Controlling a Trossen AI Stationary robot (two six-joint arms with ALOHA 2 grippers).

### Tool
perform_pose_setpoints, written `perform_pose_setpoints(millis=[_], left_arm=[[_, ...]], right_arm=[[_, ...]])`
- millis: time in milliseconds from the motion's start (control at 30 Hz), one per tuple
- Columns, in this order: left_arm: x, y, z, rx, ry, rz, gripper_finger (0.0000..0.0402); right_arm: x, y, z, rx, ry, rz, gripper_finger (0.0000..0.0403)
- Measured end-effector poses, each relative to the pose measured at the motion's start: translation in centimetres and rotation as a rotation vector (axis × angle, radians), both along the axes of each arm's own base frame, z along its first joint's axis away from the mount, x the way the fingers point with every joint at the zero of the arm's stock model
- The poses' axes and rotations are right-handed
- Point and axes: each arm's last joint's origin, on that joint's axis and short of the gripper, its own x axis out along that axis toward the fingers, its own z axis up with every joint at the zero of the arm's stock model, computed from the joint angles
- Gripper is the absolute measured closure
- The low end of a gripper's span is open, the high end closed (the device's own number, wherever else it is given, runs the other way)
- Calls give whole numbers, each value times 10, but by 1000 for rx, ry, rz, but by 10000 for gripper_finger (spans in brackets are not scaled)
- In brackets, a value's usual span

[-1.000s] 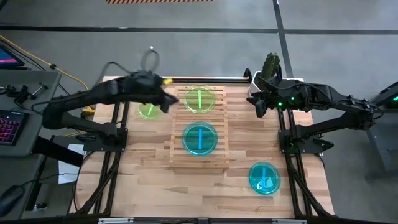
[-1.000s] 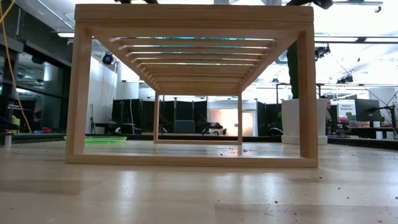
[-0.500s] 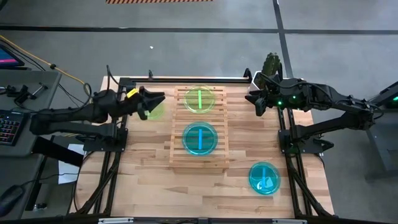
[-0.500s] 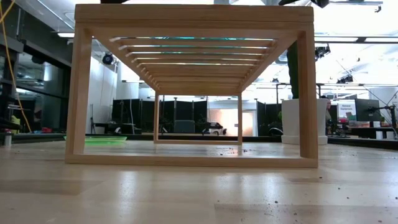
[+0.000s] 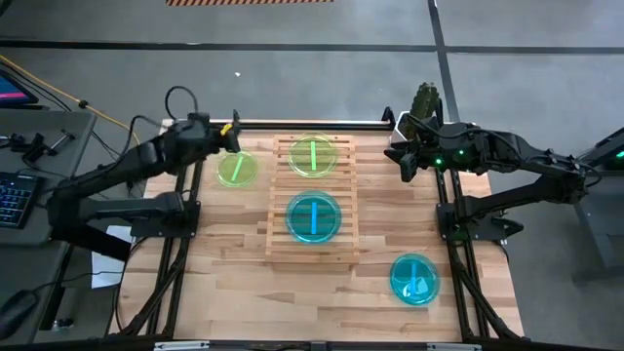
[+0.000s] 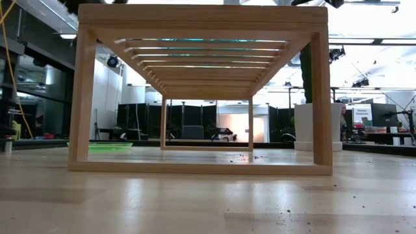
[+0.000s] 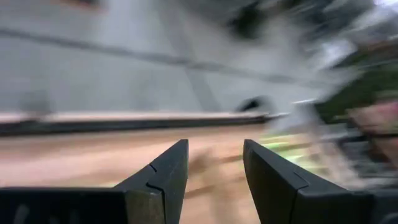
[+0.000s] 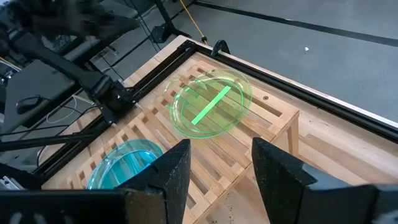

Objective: Place and stack plates onto a shelf
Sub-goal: Stack the green plate on the green plate on the shelf

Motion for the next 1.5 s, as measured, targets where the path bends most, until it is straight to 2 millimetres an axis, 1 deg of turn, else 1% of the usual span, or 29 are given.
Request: perform_pose_setpoints(millis=[67,133,233,367,433,600,767,900,967,1200,1333,1500], left_arm=[[-6,8,-14,-99,108,87,259],[-9,13,-31,-213,149,183,259],[-10,15,-61,-353,155,292,259],[-11,10,-102,-534,135,381,259],[-15,5,-119,-582,145,433,259],[-24,-7,-147,-607,86,590,259],[-31,-15,-167,-616,97,647,259],[-35,-17,-180,-637,112,696,259],[-35,-17,-186,-640,91,707,259],[-26,-11,-196,-567,15,667,259],[-27,-12,-206,-594,46,692,259],[-25,-11,-210,-586,75,707,259]], right_arm=[[0,0,0,-1,0,0,249],[0,0,0,-2,1,1,249],[0,0,0,-3,2,2,249],[0,0,0,-4,2,2,249],[0,0,0,-6,3,3,249],[0,0,0,-7,3,4,249],[0,0,0,-9,4,0,249],[0,-1,0,-20,4,-19,249],[0,-1,0,-20,4,-20,249],[0,-1,0,-14,2,-23,249],[0,-1,0,-14,2,-23,249],[0,-1,0,-13,2,-23,249]])
